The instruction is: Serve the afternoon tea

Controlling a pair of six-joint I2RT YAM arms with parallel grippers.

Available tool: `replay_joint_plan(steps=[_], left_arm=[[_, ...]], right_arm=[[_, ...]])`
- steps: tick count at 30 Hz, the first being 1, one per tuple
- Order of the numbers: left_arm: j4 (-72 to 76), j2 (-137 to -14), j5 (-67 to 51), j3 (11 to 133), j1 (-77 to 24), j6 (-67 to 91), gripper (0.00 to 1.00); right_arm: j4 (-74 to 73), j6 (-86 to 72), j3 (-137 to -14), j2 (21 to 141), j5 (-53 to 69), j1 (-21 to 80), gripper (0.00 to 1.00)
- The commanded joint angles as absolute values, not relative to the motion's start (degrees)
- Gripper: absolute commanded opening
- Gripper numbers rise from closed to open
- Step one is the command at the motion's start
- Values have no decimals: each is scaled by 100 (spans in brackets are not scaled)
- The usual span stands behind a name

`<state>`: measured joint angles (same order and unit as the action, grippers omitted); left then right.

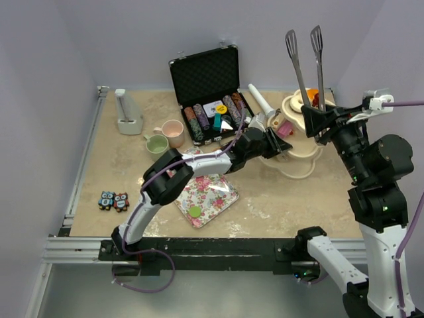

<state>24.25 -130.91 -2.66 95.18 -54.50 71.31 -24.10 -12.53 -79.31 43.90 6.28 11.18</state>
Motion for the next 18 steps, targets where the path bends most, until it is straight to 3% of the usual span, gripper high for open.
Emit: replay_joint_plan(steps=[1, 6, 18], left_arm=[[1847, -12490, -509, 9369, -5177, 6619, 9], [1477, -12323, -1273, 9211, -4931, 6426, 0], [-438, -12155, -2899, 9457, -4377, 4862, 0]], right_arm=[[-2338, -1169, -7901, 4210, 519, 1134, 51], [-2338, -1178, -7858, 4192, 519, 1125, 51], [-2338, -1204, -7717, 4096, 439, 1134, 51]])
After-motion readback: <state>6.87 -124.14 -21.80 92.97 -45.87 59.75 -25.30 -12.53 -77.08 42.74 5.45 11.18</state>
